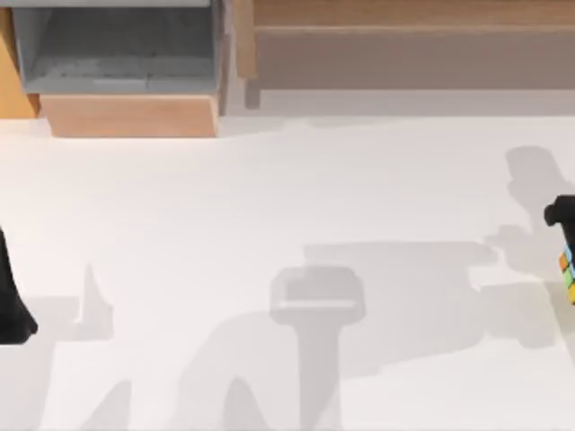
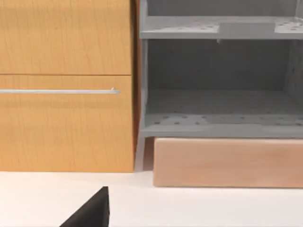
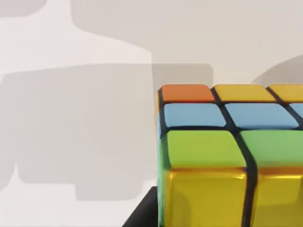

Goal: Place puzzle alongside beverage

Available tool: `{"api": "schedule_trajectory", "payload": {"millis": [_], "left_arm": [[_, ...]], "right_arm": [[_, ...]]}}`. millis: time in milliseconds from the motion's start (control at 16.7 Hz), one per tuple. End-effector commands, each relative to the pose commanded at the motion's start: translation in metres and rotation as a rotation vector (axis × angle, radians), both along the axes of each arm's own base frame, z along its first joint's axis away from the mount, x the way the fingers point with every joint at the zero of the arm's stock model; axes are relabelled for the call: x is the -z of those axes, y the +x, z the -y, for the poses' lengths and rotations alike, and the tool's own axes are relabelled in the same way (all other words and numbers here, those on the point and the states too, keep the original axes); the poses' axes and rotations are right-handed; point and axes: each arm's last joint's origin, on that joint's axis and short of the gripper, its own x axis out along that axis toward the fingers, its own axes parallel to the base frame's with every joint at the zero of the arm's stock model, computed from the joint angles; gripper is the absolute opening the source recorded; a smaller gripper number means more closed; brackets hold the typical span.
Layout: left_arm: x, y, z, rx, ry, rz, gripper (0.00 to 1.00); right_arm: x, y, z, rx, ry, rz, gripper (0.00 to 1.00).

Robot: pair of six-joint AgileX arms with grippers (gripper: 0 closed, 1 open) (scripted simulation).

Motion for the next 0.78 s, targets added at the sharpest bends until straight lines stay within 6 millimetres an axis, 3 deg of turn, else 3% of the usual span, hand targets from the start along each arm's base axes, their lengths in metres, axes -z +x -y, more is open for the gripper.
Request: {"api": "schedule_trajectory", "payload": {"millis": [780], "left_arm": [[0.0, 0.0, 0.0, 0.0, 0.0, 0.0, 1.0]], "right_arm": [[-0.012, 0.007, -0.008, -0.056, 0.045, 0.072, 0.0]]}}
